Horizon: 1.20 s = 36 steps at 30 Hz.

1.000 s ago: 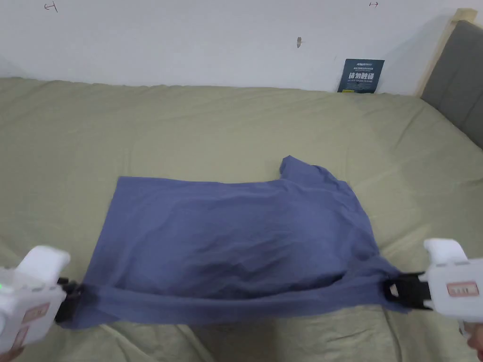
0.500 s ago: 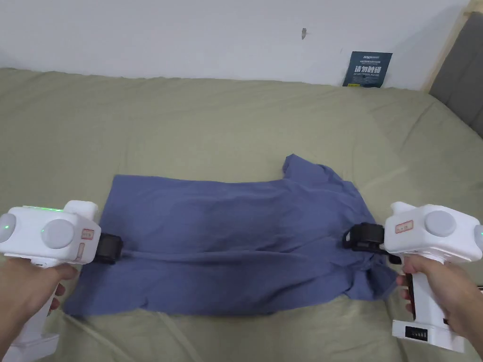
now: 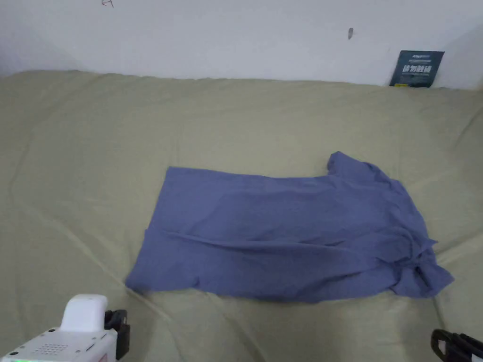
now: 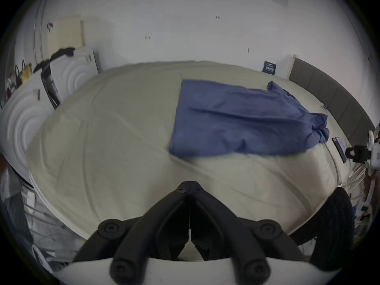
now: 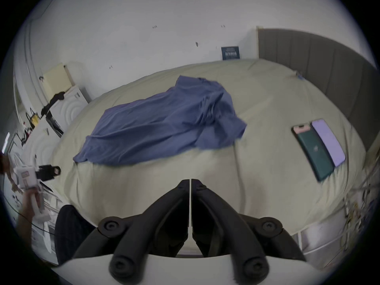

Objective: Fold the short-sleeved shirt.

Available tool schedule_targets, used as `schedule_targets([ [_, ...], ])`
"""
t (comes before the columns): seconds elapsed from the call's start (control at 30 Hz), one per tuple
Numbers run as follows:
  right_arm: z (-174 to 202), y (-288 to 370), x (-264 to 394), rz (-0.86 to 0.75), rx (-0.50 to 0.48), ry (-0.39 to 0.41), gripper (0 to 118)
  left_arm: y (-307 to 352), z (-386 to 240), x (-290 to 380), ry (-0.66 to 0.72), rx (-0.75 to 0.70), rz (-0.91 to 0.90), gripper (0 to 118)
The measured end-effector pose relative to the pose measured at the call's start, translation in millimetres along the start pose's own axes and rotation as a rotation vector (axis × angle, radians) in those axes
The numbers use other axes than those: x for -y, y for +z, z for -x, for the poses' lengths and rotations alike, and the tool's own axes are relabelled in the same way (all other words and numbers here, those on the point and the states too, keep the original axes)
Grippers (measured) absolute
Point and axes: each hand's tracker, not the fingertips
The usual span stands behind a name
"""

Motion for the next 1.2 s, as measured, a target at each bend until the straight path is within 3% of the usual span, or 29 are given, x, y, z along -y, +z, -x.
schedule_targets([
  [0.1,-6.6,-1.7,7.6,-0.009,0.006,-0.003,3,-23.4,11.1,-10.3,-0.018,-0.030,0.027,0],
  [0.13,-8.1,-1.5,8.2,-0.002,-0.001,-0.011,3,-31.8,16.2,-16.0,-0.016,-0.036,0.023,10],
  [0.17,-9.0,-5.8,9.0,0.000,0.000,-0.012,3,-41.4,22.0,-25.9,0.008,-0.034,0.027,45],
  [0.2,-9.8,-5.9,9.1,-0.001,0.004,-0.010,3,-52.6,27.6,-34.3,0.026,-0.030,0.030,90],
  [0.23,-11.7,-6.2,8.4,-0.001,0.011,-0.004,3,-66.5,27.1,-41.4,0.024,-0.035,0.057,110],
  [0.4,-19.5,-10.8,3.3,0.009,0.034,-0.021,3,-110.6,24.2,-71.0,-0.080,-0.103,0.067,107],
  [0.43,-17.6,-11.3,2.8,0.011,0.042,-0.018,3,-120.4,23.4,-75.0,-0.108,-0.120,0.088,101],
  [0.47,-20.2,-13.0,1.3,0.014,0.047,-0.014,3,-127.8,22.9,-77.9,-0.133,-0.129,0.112,82],
  [0.53,-26.9,-17.7,-4.4,0.023,0.082,0.009,3,-129.2,6.2,-77.2,-0.195,-0.161,0.125,21],
  [0.6,-35.0,-27.2,-12.3,0.026,0.103,0.026,4,-130.5,-3.3,-80.4,-0.157,-0.094,0.154,14],
  [0.7,-50.7,-50.3,-31.8,0.024,0.164,0.055,5,-117.7,-14.2,-82.7,-0.204,-0.120,0.134,10],
  [0.73,-56.7,-60.4,-40.7,0.024,0.168,0.054,11,-111.5,-14.7,-83.7,-0.202,-0.111,0.123,9],
  [0.77,-62.6,-70.1,-48.7,0.026,0.164,0.054,32,-104.5,-15.3,-85.7,-0.191,-0.082,0.110,7],
  [0.83,-60.4,-90.7,-70.8,0.098,0.147,0.060,107,-89.4,-20.0,-91.3,-0.194,-0.094,0.081,7],
  [0.87,-63.6,-101.9,-77.1,0.094,0.146,0.058,117,-83.7,-22.4,-94.5,-0.202,-0.095,0.077,7],
  [1.07,-80.4,-168.7,-101.3,0.135,0.214,0.089,113,-74.3,-20.0,-113.7,-0.182,-0.063,0.054,7],
  [1.1,-76.5,-166.5,-102.9,0.135,0.187,0.084,101,-75.6,-20.2,-114.5,-0.181,-0.061,0.058,7],
  [1.17,-76.8,-171.6,-102.9,0.152,0.117,0.031,30,-75.9,-20.9,-117.0,-0.178,-0.057,0.065,7],
  [1.2,-75.9,-173.7,-102.3,0.177,0.125,0.018,13,-75.2,-20.2,-111.9,-0.171,-0.057,0.077,7],
])
